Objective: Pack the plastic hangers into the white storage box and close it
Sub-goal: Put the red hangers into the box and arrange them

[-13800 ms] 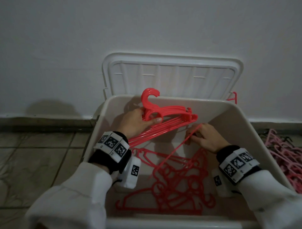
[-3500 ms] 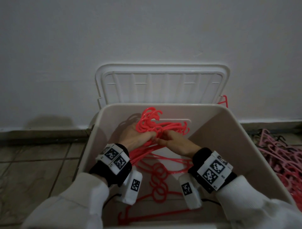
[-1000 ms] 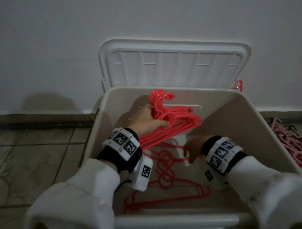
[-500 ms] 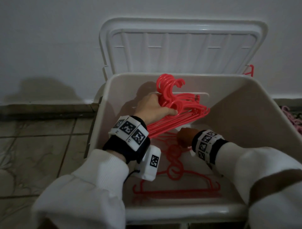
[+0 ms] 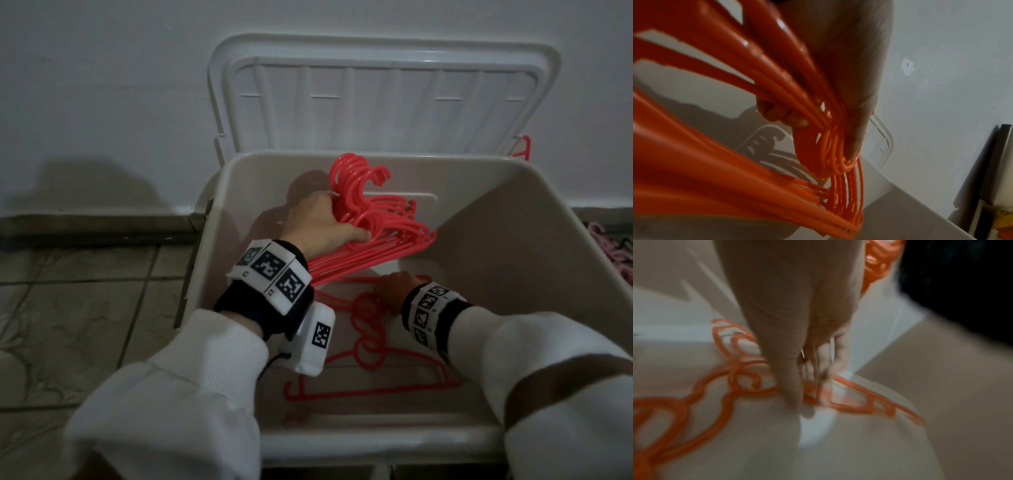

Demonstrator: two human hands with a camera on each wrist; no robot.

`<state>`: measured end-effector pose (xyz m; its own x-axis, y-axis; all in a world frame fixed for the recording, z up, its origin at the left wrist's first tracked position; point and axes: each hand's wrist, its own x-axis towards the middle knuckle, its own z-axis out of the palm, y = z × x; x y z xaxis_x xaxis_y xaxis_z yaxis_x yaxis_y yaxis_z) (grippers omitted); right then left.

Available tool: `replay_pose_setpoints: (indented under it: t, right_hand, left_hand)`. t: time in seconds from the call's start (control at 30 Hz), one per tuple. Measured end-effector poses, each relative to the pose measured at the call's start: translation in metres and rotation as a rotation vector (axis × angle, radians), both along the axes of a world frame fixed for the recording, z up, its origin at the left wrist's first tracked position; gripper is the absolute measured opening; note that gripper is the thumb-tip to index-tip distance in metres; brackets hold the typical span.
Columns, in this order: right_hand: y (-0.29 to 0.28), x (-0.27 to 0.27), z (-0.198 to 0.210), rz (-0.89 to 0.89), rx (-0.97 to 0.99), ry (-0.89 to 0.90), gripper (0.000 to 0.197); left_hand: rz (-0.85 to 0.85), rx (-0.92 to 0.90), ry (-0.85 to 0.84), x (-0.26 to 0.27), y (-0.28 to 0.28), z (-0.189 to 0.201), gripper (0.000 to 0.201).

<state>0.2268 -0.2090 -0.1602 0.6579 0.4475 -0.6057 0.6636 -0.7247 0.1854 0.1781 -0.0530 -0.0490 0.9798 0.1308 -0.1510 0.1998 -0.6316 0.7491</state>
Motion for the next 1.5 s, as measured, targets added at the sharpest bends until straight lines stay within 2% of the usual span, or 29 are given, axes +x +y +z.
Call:
replay_pose_setpoints:
  t: [0.13,0.23,0.33,0.37,0.47,0.6,0.7,0.87,1.0,1.13,1.2,1.27,1.37,1.5]
  right_hand:
    - [-0.003,0.005,0.004,-0.021,0.051,0.037,0.041]
    - [-0.008,0.009,0.01,-0.06,0.172,0.02,0.042]
    - [-0.005,0.017,0.03,-0.13,0.197,0.13,0.026]
    - [-0.005,0.017,0.041,-0.112,0.233,0.151,0.022]
    - [-0.018,0.017,0.068,0.004,0.339,0.202,0.027]
    - [-0.046,0.009,0.084,0.055,0.231,0.205,0.028]
    - [-0.059,0.006,0.086,0.039,0.249,0.218,0.03]
    - [-0.066,0.004,0.098,0.011,0.285,0.173,0.026]
    - [-0.072,0.003,0.117,-0.022,0.426,0.14,0.013]
    - [-0.083,0.004,0.135,-0.139,0.566,0.177,0.028]
    - [-0.089,0.005,0.142,-0.194,0.633,0.181,0.025]
    - [-0.091,0.005,0.145,-0.162,0.583,0.13,0.015]
    - [-0.088,0.007,0.137,-0.1,0.452,0.097,0.02]
    - [-0.084,0.004,0.138,-0.033,0.508,0.003,0.02]
  left_hand:
    - [0.006,0.015,0.003,0.0,0.0,-0.001,0.026]
    - [0.019,0.028,0.004,0.0,0.001,-0.001,0.026]
    - [0.025,0.012,0.006,0.0,0.002,0.0,0.026]
    - [0.03,0.002,0.007,0.0,0.003,0.001,0.028]
    - [0.048,-0.008,0.011,0.0,0.004,0.002,0.032]
    - [0.068,-0.017,0.011,0.001,0.004,0.001,0.038]
    - [0.073,-0.008,0.005,0.0,0.004,0.002,0.042]
    - [0.085,0.006,0.011,-0.001,0.003,0.003,0.041]
    - [0.092,-0.015,0.002,0.0,0.004,0.001,0.042]
    - [0.095,0.035,0.006,-0.001,0.004,0.002,0.044]
    - [0.091,0.056,0.005,-0.001,0.004,0.003,0.042]
    - [0.085,0.057,0.001,-0.001,0.004,0.003,0.042]
    - [0.08,0.051,0.0,-0.001,0.003,0.002,0.045]
    - [0.081,0.073,-0.014,0.001,0.005,0.001,0.044]
